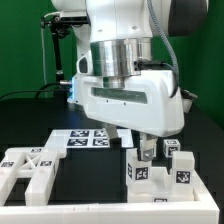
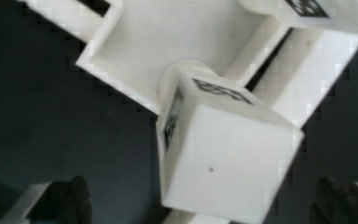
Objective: Assemble chair
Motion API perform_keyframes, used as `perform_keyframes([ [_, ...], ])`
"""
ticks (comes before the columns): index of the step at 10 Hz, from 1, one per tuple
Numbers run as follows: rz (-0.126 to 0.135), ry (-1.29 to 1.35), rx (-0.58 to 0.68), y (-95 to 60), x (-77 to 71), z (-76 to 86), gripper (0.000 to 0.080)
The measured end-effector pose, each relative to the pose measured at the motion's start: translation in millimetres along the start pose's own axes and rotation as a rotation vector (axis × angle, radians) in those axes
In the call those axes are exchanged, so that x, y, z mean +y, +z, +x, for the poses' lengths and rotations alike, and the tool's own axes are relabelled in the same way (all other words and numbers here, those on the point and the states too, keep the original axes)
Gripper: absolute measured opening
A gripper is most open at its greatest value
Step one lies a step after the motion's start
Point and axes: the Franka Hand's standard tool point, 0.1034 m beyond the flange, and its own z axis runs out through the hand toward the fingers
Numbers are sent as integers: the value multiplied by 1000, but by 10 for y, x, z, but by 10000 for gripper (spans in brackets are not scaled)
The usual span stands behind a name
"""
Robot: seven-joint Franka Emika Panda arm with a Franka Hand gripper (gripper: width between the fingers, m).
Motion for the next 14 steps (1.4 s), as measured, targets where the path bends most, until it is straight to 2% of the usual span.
perform_keyframes([
  [1,20,-82,18,-10,5,65,638],
  [3,16,-189,20,-8,6,63,647],
  [4,7,-288,21,-7,1,53,649],
  [5,-16,-404,18,-10,-38,11,649],
  [6,-22,-509,15,-17,-95,8,649],
  [8,-25,-650,16,-3,-150,-32,649],
  [12,-36,-909,18,5,-136,-16,649],
  [14,-48,-1045,11,123,-88,-49,649],
])
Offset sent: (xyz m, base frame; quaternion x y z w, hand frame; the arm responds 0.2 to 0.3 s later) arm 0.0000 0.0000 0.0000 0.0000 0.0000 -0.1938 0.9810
